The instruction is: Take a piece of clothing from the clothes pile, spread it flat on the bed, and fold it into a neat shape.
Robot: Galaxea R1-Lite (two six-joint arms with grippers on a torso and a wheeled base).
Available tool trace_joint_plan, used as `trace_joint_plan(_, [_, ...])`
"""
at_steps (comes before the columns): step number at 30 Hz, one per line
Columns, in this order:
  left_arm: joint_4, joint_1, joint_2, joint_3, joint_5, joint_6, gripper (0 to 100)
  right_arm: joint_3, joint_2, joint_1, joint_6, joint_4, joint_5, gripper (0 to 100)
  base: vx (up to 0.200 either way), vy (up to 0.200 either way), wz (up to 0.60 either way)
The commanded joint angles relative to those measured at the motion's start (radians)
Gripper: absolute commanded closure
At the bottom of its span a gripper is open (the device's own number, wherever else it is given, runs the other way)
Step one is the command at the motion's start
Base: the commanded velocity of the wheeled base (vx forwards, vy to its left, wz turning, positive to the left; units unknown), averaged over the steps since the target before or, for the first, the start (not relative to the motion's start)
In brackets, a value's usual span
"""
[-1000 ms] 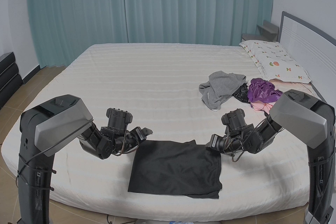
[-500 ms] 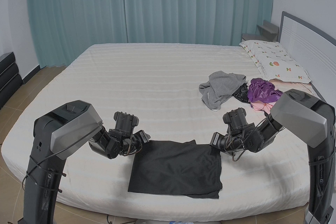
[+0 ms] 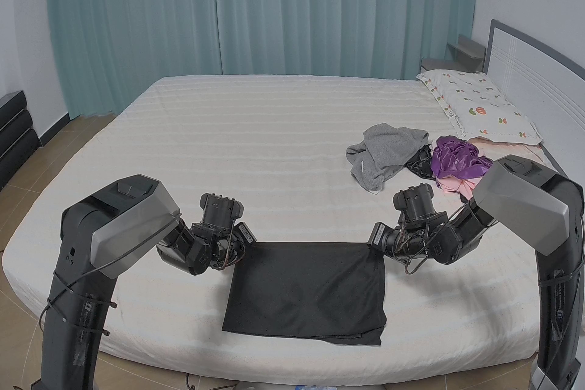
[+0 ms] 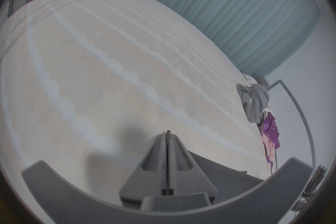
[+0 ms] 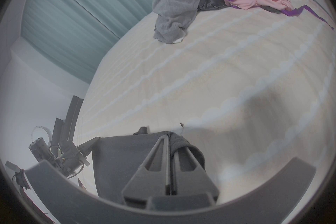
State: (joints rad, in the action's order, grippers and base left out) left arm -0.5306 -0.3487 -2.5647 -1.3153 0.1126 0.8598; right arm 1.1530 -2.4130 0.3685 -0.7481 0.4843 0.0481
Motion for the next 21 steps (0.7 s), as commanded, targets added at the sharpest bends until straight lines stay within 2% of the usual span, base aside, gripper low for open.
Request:
trace_joint_plan(1, [-0.002,0.01,0.026,0.025,0.01,0.021,100,0.007,-0.023,-0.002,0.003,0.027,-0.001,100,0.0,0.0,0.0])
trace_joint_plan(12, [-0.003,0.01,0.049,0.074,0.016,0.022,100,0.062,-0.09,0.004,0.013,0.054,-0.004,100,0.0,0.0,0.0])
trace_joint_plan(13, [-0.003,0.01,0.047,0.073,0.015,0.022,100,0.062,-0.089,0.004,0.01,0.054,-0.004,0,0.0,0.0,0.0])
trace_joint_plan(14, [-0.003,0.01,0.047,0.073,0.015,0.022,0,0.062,-0.087,0.004,0.009,0.054,-0.004,0,0.0,0.0,0.0])
trace_joint_plan(19, [-0.002,0.01,0.049,0.071,0.012,0.022,0,-0.015,-0.009,-0.005,0.003,0.079,0.018,0,0.0,0.0,0.0])
trace_joint_plan(21, [-0.003,0.011,0.052,0.076,0.012,0.027,0,-0.113,0.048,-0.011,0.016,0.149,0.065,0,0.0,0.0,0.0])
